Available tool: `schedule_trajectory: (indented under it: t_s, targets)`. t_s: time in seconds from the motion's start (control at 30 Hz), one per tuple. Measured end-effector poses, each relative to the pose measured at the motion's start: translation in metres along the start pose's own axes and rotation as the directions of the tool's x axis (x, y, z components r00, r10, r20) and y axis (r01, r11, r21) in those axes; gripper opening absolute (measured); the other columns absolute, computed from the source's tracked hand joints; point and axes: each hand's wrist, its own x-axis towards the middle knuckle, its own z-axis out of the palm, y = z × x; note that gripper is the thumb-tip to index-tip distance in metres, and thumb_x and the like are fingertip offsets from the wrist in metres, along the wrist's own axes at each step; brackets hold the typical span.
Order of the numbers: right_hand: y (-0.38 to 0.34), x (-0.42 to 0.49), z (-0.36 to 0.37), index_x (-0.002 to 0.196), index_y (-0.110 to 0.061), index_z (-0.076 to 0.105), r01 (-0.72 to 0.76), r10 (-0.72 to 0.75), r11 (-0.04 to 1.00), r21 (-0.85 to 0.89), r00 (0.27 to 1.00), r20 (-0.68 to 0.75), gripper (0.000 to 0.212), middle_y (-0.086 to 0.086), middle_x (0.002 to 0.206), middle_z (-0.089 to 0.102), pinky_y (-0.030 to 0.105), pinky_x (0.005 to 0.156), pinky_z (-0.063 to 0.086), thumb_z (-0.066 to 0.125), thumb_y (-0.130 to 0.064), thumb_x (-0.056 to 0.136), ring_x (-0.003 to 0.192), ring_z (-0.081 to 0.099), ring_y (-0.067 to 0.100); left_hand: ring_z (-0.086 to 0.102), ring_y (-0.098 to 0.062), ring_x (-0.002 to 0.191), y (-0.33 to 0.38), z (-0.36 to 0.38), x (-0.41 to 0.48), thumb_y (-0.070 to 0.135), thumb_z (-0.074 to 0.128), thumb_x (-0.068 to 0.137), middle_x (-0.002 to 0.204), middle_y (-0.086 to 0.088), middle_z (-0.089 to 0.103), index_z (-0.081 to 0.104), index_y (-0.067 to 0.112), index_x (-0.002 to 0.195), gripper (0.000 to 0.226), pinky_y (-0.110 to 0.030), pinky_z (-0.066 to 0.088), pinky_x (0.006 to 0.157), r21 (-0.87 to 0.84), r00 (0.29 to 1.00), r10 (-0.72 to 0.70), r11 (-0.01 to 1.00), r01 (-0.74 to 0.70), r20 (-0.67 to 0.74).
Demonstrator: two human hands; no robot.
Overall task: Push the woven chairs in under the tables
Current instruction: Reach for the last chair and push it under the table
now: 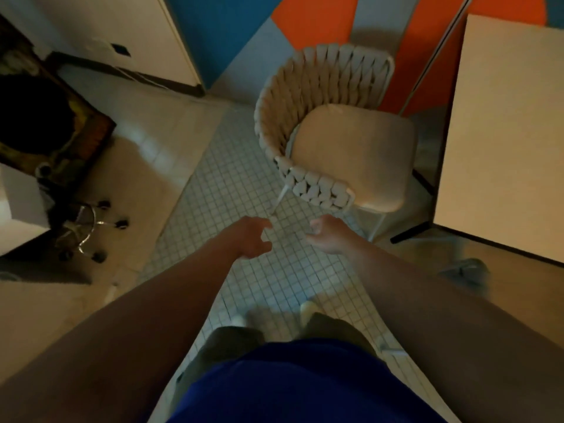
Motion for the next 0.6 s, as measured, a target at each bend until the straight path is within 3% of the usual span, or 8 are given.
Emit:
schedule_trajectory:
  t_s: [0.07,0.13,0.2,0.27,0.33,0.4,0.6]
  targets:
    - [-0.027,0.021,-0.011,0.13,-0.013,0.056,-0.007,0.008,0.999,0.046,1.0,-0.015,0.039,0.009,0.126,0.059,0.028,0.086,0.046,0.054,-0.035,0.099,0.112,0.059,0.022,0.057,-0.022,0.126,-0.02,-0.032,0.024,0.037,0.064,0.096,0.149,-0.007,0.05,0.044,0.022,0.15,0.06,-0.036,0.046,0.107,0.033,0.999,0.035,0.999,-0.035,0.012]
    - [-0.047,0.04,-0.018,0.141,0.001,0.047,-0.04,0.046,0.994,0.103,0.998,-0.05,0.055,0.019,0.141,0.053,0.038,0.095,0.05,0.055,-0.032,0.098,0.122,0.056,0.034,0.061,-0.021,0.12,-0.038,-0.057,0.045,0.036,0.063,0.096,0.145,-0.007,0.054,0.044,0.022,0.15,0.059,-0.034,0.048,0.103,0.064,0.997,0.075,0.995,-0.077,0.028]
    - [-0.069,0.068,-0.016,0.129,0.009,0.055,-0.063,0.083,0.981,0.182,0.991,-0.105,0.049,0.028,0.128,0.059,0.049,0.092,0.053,0.058,-0.027,0.095,0.113,0.06,0.042,0.063,-0.021,0.115,-0.066,-0.087,0.073,0.037,0.063,0.096,0.144,-0.007,0.055,0.044,0.025,0.15,0.059,-0.035,0.051,0.101,0.113,0.993,0.107,0.987,-0.112,0.049]
    - [-0.093,0.092,-0.011,0.117,0.001,0.061,-0.104,0.141,0.959,0.264,0.982,-0.128,0.038,0.017,0.114,0.064,0.041,0.079,0.05,0.059,-0.03,0.096,0.102,0.062,0.035,0.063,-0.021,0.114,-0.098,-0.116,0.1,0.04,0.064,0.094,0.148,-0.009,0.05,0.043,0.028,0.15,0.062,-0.038,0.051,0.101,0.165,0.989,0.133,0.976,-0.142,0.068]
    - [-0.118,0.107,-0.01,0.144,-0.007,0.044,-0.142,0.189,0.927,0.347,0.976,-0.105,0.059,0.009,0.142,0.051,0.033,0.09,0.045,0.059,-0.037,0.096,0.125,0.053,0.028,0.061,-0.021,0.117,-0.124,-0.144,0.117,0.044,0.064,0.092,0.151,-0.009,0.046,0.042,0.029,0.151,0.064,-0.038,0.05,0.103,0.204,0.981,0.163,0.962,-0.181,0.103]
    - [-0.147,0.126,-0.009,0.152,-0.009,0.033,-0.154,0.219,0.906,0.394,0.968,-0.125,0.07,0.009,0.155,0.038,0.033,0.099,0.043,0.058,-0.041,0.096,0.135,0.045,0.027,0.058,-0.021,0.12,-0.149,-0.176,0.134,0.045,0.064,0.092,0.152,-0.009,0.045,0.041,0.029,0.152,0.066,-0.037,0.048,0.105,0.248,0.972,0.194,0.943,-0.222,0.133]
    - [-0.195,0.169,-0.023,0.143,-0.011,0.047,-0.184,0.36,0.792,0.583,0.911,-0.202,0.073,0.009,0.143,0.052,0.035,0.097,0.048,0.065,-0.054,0.086,0.125,0.054,0.024,0.054,-0.021,0.128,-0.175,-0.25,0.185,0.044,0.063,0.093,0.152,-0.009,0.046,0.04,0.026,0.152,0.066,-0.036,0.046,0.106,0.342,0.938,0.277,0.878,-0.335,0.208]
